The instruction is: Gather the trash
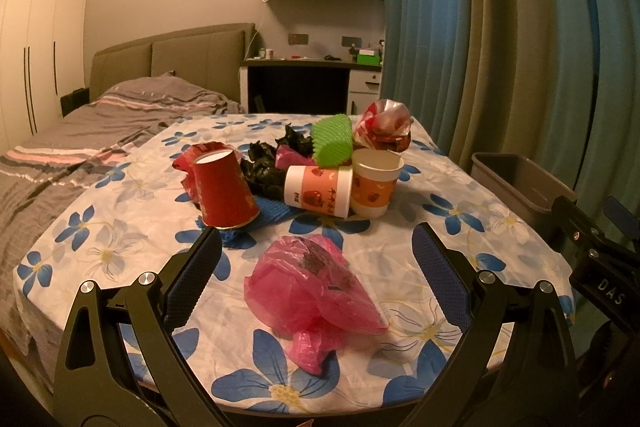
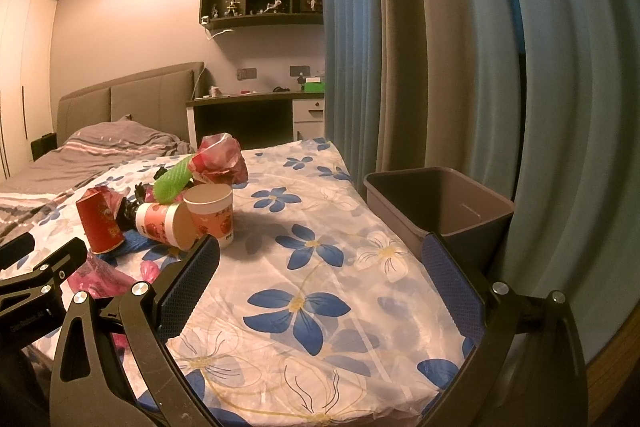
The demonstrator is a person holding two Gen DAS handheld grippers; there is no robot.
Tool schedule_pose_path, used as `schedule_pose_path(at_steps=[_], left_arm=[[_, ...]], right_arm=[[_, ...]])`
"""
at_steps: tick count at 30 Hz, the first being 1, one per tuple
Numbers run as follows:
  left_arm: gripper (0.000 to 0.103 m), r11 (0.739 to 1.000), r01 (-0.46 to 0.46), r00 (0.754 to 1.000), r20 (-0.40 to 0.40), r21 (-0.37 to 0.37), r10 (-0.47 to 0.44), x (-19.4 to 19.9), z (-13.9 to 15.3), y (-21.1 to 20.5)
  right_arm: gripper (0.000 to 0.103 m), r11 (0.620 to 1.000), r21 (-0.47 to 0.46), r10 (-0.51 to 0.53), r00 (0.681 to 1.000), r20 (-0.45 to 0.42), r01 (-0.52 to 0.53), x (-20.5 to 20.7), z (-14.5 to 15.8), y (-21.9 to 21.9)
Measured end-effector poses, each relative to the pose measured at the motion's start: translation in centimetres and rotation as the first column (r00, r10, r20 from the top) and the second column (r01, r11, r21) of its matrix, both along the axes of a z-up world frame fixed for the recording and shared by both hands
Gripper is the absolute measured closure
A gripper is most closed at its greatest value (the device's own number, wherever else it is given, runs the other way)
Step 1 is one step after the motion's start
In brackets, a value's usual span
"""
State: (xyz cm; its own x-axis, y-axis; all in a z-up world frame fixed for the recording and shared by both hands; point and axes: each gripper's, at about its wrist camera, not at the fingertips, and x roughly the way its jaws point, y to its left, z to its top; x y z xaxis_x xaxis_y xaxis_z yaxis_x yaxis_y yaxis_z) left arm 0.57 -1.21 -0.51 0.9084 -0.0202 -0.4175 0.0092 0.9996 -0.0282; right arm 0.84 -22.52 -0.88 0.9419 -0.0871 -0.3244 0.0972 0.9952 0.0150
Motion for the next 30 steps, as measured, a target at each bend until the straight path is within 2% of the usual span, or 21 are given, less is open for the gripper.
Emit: schedule_pose_path(at_steps=[6, 8, 22, 30], left_arm=[[0.009, 1.000, 0.001, 1.000, -0.002, -0.003, -0.001, 0.0, -0.3, -1.1], [0.009, 1.000, 0.000, 1.000, -0.003, -0.002, 0.000, 0.0, 0.0, 0.0], [0.009, 1.000, 0.007, 1.000, -0.013, -0.020, -0.007, 0.4, -0.9, -0.3], [0.009, 1.000, 0.006, 1.000, -0.015, -0.021, -0.006, 0.5, -1.1, -0.3]], right_arm=[[0.005, 1.000, 0.001, 0.000, 1.000, -0.001, 0.000, 0.0, 0.0, -0.1], [0.005, 1.000, 0.000, 0.000, 1.000, 0.000, 0.000, 0.0, 0.0, -0.1], [0.005, 1.000, 0.003, 0.002, 1.000, -0.004, -0.002, 0.8, -0.7, 0.8], [0.005, 1.000, 0.009, 0.010, 1.000, -0.014, -0.009, 0.8, -0.8, -0.4]])
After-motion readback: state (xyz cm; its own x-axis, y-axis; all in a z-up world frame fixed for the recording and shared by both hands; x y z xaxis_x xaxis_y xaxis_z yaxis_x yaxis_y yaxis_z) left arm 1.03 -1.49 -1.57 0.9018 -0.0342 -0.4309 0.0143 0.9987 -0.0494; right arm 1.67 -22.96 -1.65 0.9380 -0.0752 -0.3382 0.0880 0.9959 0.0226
